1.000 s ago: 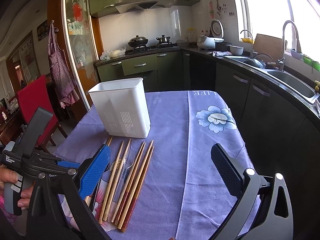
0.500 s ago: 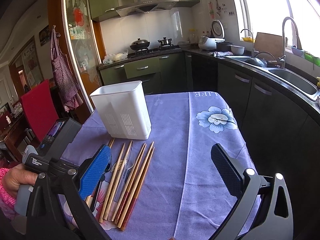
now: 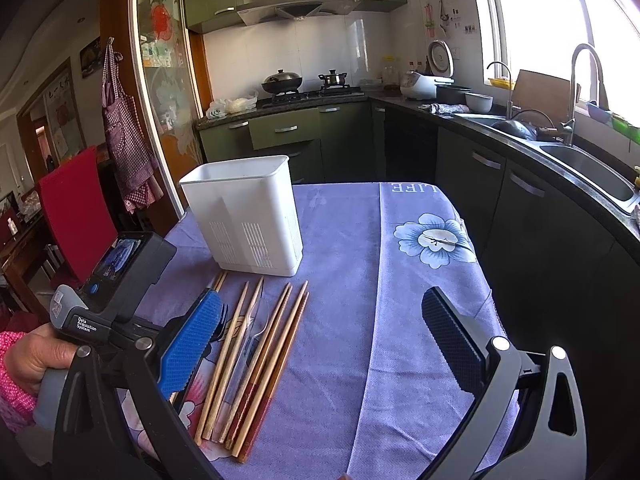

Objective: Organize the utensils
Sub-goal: 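Lower the left gripper onto the black fork and close on it, then lift the black fork with the left gripper while the right gripper grasps the clear spoon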

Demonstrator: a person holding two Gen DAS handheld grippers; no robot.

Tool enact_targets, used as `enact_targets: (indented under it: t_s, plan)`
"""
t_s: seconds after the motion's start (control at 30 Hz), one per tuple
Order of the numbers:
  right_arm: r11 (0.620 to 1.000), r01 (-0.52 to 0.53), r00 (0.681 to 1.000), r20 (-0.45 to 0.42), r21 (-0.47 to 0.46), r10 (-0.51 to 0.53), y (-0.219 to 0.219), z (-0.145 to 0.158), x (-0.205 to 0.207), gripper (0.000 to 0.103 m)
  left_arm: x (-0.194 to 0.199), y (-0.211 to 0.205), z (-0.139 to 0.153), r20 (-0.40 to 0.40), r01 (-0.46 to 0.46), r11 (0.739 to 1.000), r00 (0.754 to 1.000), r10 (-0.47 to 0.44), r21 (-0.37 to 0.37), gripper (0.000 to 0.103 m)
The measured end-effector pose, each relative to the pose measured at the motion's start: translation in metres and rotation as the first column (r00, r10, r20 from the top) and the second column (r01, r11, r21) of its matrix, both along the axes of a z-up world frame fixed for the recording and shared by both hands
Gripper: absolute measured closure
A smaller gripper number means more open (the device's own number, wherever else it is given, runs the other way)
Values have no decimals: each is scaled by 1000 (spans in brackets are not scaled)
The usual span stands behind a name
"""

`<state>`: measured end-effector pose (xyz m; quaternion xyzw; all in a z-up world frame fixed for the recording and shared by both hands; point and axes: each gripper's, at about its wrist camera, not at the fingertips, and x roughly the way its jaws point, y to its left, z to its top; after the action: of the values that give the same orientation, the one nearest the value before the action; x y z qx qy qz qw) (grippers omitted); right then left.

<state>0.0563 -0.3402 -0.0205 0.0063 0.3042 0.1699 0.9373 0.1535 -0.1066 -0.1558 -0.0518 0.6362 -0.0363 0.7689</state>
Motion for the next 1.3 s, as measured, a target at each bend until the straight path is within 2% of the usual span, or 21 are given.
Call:
enact_targets:
  t_s: [0.1, 0.2, 0.3, 0.4, 0.5, 0.57, 0.7, 0.77, 0.97, 1.13, 1.3]
  plan:
    - [1000, -3, 999, -41, -21, 2, 8, -5, 8, 4, 0, 3, 6, 38, -7, 999, 999, 8, -37, 94]
    - [999, -27, 992, -124, -23, 24, 17, -14, 20, 4, -3, 12, 24, 96, -7, 998, 995, 14, -67, 94]
    - [997, -73, 971, -230, 8, 73, 30, -26, 35, 4, -16, 19, 46, 165, -1, 997, 986, 15, -80, 95]
    - [995, -97, 953, -292, -32, 84, 48, -36, 47, 4, -23, 28, 68, 231, 4, 997, 973, 14, -78, 95]
    - [992, -126, 926, -362, -22, 109, 65, -45, 61, 18, -32, 40, 82, 276, 8, 997, 961, 12, -72, 94]
    - [993, -121, 902, -419, -17, 103, 74, -55, 73, 33, -33, 45, 86, 285, 12, 997, 958, 12, -79, 94]
    - [989, -142, 872, -479, -41, 106, 92, -71, 82, 44, -32, 53, 87, 291, 17, 996, 957, 10, -89, 94]
    - [989, -143, 856, -507, -46, 100, 100, -79, 86, 63, -32, 57, 86, 292, 17, 995, 956, 12, -95, 94]
    - [983, -159, 830, -552, -88, 85, 120, -98, 93, 75, -40, 60, 83, 305, 33, 994, 952, 0, -101, 94]
    - [982, -149, 819, -571, -117, 56, 130, -109, 99, 79, -41, 61, 82, 307, 47, 993, 952, -11, -110, 94]
    - [978, -150, 814, -580, -146, 38, 136, -116, 102, 87, -41, 64, 82, 309, 50, 992, 951, -12, -115, 94]
